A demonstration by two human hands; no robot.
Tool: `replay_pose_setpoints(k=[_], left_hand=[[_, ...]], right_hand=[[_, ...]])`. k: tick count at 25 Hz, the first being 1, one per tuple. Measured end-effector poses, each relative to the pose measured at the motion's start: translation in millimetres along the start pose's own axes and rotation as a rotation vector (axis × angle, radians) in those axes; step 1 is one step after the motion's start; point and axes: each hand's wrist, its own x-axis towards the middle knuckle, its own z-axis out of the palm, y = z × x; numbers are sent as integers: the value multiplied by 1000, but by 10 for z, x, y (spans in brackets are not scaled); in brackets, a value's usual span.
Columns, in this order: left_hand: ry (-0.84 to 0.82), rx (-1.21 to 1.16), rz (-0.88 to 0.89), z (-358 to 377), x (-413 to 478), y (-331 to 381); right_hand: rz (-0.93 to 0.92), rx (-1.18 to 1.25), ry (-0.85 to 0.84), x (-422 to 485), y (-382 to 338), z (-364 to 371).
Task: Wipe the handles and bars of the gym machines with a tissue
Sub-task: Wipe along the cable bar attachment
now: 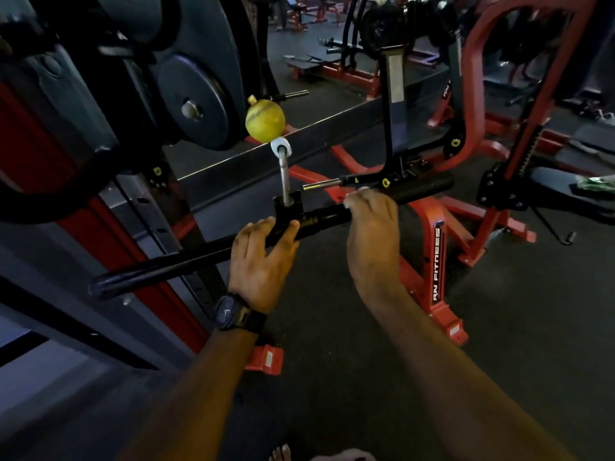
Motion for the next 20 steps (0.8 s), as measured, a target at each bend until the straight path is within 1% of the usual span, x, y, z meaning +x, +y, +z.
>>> replay_pose_setpoints(k=[2, 3, 6, 7, 9, 10, 13, 14, 16, 17, 18, 20], left_hand=[[-6, 13, -10, -32, -10, -13], [3, 22, -2, -48, -15, -25], [19, 37, 10, -69, -30, -36], [20, 33, 6, -69, -31, -32], [21, 31, 7, -71, -33, -37], [20, 37, 23, -71, -31, -48], [32, 70, 78, -61, -23, -82], [46, 79, 67, -54, -19, -81], [59, 85, 40, -38, -6, -67], [52, 84, 44, -24, 1, -64], [45, 84, 54, -16, 2, -64], [41, 89, 53, -9, 0, -64]], right_hand=[[-201, 3, -47, -50, 20, 27], [-222, 3, -60, 5, 113, 8], [30, 27, -12, 152, 235, -40], [26, 39, -18, 125, 199, -21], [-114, 19, -84, 28, 168, 12], [-147, 8, -106, 36, 227, 8], [22, 23, -76, 191, 418, -87], [4, 8, -81, 216, 443, -112], [-99, -33, -139, 214, 502, -132], [-93, -27, -133, 232, 575, -124], [-39, -10, -111, 262, 652, -90], [31, 116, -129, 316, 735, -28]])
